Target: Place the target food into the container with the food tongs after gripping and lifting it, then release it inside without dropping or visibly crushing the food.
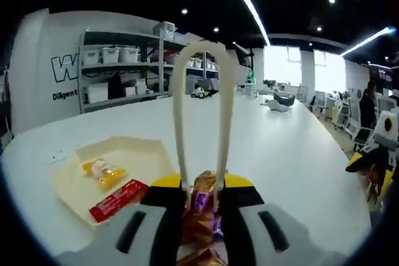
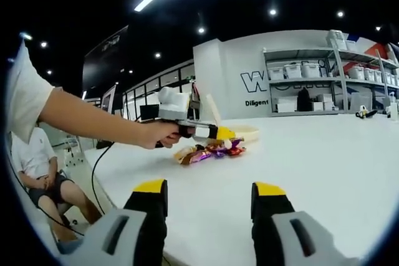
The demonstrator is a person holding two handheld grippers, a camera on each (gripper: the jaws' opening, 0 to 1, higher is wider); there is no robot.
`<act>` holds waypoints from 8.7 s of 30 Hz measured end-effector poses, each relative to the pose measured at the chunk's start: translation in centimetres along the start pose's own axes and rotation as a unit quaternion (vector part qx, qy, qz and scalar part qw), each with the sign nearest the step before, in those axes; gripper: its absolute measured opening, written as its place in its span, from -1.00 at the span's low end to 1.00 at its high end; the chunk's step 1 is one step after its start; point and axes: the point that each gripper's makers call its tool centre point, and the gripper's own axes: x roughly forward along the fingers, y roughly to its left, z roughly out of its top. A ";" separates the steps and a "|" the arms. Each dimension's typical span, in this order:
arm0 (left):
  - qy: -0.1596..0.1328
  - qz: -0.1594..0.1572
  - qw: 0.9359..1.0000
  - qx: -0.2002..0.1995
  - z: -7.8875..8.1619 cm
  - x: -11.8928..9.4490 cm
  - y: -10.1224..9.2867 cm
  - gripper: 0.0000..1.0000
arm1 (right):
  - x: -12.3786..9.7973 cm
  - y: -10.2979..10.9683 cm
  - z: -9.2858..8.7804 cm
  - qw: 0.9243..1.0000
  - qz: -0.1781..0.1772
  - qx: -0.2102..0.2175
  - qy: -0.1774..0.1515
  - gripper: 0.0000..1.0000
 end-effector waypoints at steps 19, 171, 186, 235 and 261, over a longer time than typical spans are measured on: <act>-0.053 0.048 0.997 -0.042 6.0 -2.3 5.6 -0.61 | 0.4 0.4 0.7 1.000 0.006 0.000 -0.006 -0.01; 0.074 -0.049 0.993 0.073 -2.3 2.1 -4.1 -0.45 | 0.3 -0.4 1.5 0.999 -0.016 -0.038 0.010 0.18; 0.051 -0.053 0.995 0.074 -2.2 1.9 -3.9 -0.49 | 0.6 0.1 0.6 1.000 -0.012 -0.020 0.014 0.63; -0.045 0.043 0.998 -0.017 5.9 -4.6 4.2 -0.56 | 1.5 2.6 4.3 1.000 -0.002 -0.020 -0.017 0.66; 0.020 0.028 0.999 0.022 1.6 2.4 7.6 -0.55 | 1.7 0.6 3.8 0.999 -0.002 -0.047 -0.004 0.66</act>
